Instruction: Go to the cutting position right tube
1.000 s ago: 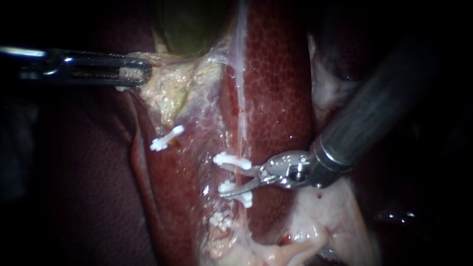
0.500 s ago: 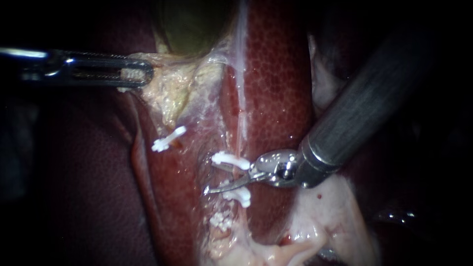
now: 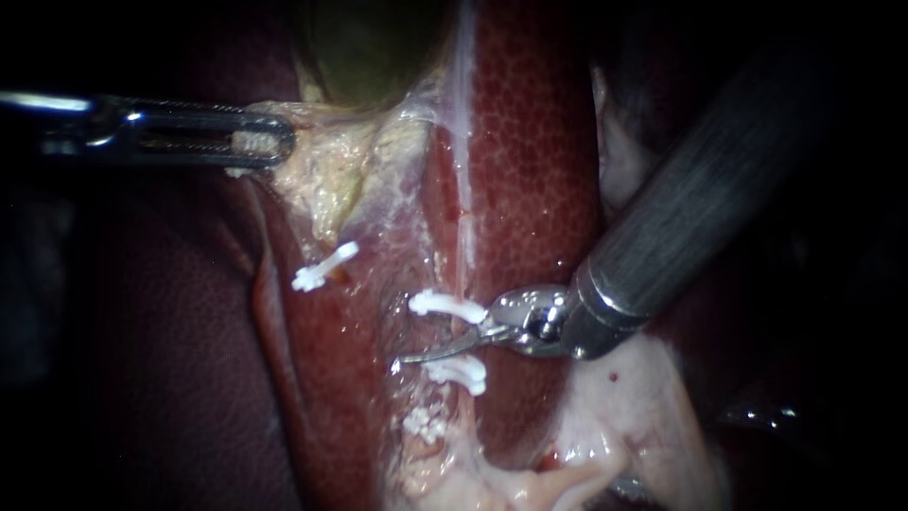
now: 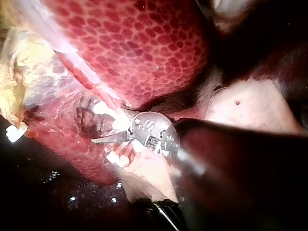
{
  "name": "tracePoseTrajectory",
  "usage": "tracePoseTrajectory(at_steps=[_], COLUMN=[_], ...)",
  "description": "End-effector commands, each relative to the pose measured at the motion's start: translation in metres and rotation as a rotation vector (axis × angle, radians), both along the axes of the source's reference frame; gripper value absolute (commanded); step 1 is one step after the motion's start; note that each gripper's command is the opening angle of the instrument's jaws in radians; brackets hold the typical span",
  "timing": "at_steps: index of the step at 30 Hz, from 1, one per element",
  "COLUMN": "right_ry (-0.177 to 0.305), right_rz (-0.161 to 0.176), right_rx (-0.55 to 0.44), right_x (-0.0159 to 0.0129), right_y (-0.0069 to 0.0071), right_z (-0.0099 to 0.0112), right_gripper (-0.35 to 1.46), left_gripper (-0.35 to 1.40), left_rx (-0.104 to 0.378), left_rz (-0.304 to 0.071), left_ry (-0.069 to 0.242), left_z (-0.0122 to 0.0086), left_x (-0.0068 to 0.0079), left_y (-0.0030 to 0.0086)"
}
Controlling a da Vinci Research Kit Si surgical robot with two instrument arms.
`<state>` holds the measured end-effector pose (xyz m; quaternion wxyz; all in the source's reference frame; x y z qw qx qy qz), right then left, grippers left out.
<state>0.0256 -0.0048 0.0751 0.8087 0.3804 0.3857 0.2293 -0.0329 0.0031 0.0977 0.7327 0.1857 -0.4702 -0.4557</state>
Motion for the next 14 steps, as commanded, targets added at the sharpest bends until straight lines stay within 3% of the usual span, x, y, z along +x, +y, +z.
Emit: tracePoseTrajectory(at_steps=[1,14], right_ry=[0.0,-0.003], right_rz=[0.0,0.003], right_rx=[-0.001,0.003], right_x=[0.0,0.0], right_y=[0.0,-0.0001], right_z=[0.0,0.0001], right_gripper=[1.23,1.23], left_gripper=[-0.35,-0.35], left_rx=[0.0,0.0], left_rz=[0.0,0.0], left_ry=[0.0,0.0], left_z=[0.0,0.0], left_x=[0.0,-0.0001], left_y=[0.0,0.0])
